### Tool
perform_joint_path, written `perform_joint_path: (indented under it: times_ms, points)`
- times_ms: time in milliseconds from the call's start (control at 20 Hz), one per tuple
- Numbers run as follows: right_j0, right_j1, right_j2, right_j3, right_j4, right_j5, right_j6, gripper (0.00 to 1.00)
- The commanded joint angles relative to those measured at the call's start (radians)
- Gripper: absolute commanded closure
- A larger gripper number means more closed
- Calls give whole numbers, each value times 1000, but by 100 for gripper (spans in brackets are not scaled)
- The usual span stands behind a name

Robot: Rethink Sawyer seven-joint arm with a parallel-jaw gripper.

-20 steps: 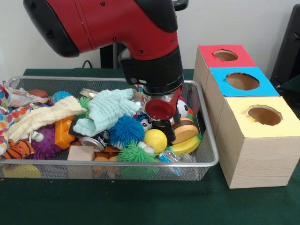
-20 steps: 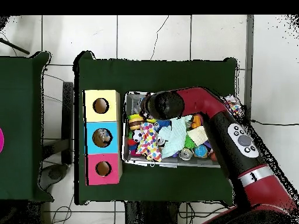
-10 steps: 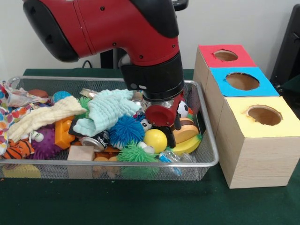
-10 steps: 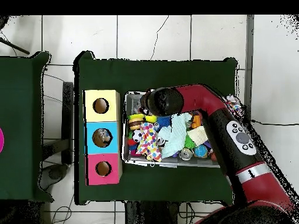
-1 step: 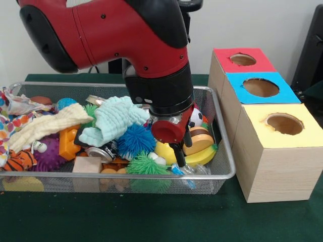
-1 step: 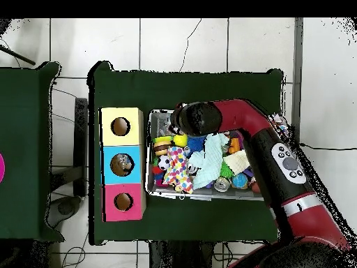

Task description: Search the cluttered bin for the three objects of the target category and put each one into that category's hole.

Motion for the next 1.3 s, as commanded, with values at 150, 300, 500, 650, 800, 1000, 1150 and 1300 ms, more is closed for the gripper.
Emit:
perform_joint_path:
  times_ms: [150, 300, 500, 650, 800, 1000, 1150, 1300]
  points:
    - [3, 85, -53, -96, -66, 50, -228, 0]
    - [4, 81, -60, -81, -74, 40, -210, 0]
    - [5, 100, -65, -77, -95, 10, -200, 0]
    - [3, 109, -65, -75, -104, -2, -206, 0]
    - [4, 98, -67, -55, -118, -21, -200, 0]
    - [-5, 92, -68, -24, -129, -50, -190, 0]
    - [-9, 90, -69, -8, -134, -66, -181, 0]
    - [-16, 92, -70, 1, -143, -85, -183, 0]
